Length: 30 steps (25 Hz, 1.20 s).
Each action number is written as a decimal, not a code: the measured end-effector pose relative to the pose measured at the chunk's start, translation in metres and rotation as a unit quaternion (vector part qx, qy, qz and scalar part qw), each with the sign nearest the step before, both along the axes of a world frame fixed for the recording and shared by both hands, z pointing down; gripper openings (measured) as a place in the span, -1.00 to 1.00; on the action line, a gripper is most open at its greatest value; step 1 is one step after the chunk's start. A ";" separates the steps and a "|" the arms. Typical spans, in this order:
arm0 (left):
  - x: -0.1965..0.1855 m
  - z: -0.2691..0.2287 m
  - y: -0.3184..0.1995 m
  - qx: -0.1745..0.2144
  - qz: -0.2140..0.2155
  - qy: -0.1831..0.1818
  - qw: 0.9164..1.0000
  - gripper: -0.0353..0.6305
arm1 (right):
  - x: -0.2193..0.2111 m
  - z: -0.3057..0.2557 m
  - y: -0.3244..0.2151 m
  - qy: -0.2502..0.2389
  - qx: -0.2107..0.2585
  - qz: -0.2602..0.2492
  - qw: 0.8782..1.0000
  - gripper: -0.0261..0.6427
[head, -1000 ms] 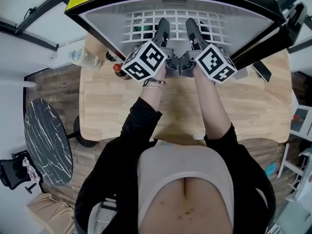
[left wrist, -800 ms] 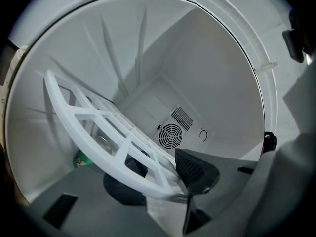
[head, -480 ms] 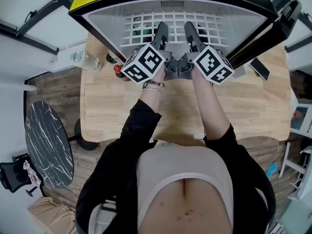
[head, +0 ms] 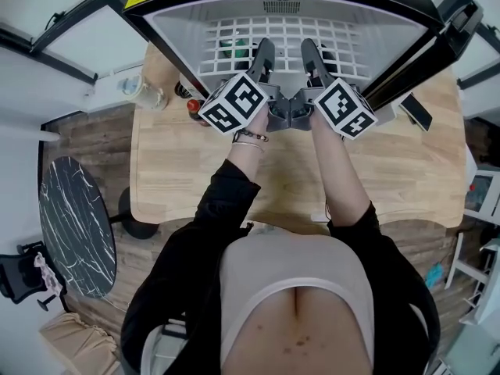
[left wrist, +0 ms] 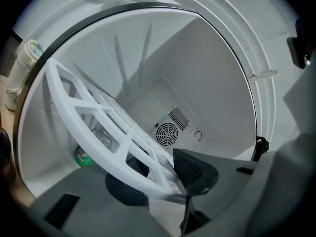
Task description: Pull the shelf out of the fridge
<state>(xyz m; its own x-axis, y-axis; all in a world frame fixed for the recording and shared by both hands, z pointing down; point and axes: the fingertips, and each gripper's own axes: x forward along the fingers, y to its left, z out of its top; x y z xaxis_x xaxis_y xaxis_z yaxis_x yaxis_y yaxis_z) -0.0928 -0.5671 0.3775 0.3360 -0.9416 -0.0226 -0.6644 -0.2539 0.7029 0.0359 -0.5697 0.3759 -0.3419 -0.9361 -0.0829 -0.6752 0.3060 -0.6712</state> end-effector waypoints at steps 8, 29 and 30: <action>-0.001 0.000 0.007 0.004 0.003 0.006 1.000 -0.42 | -0.002 0.001 0.007 0.004 -0.003 0.000 1.000 -0.30; 0.000 0.002 0.027 0.007 0.011 0.019 1.000 -0.45 | -0.002 0.003 0.028 0.006 -0.005 0.005 1.000 -0.31; 0.000 0.002 0.028 0.008 0.013 0.021 1.000 -0.45 | -0.001 0.003 0.029 0.006 -0.006 0.006 1.000 -0.31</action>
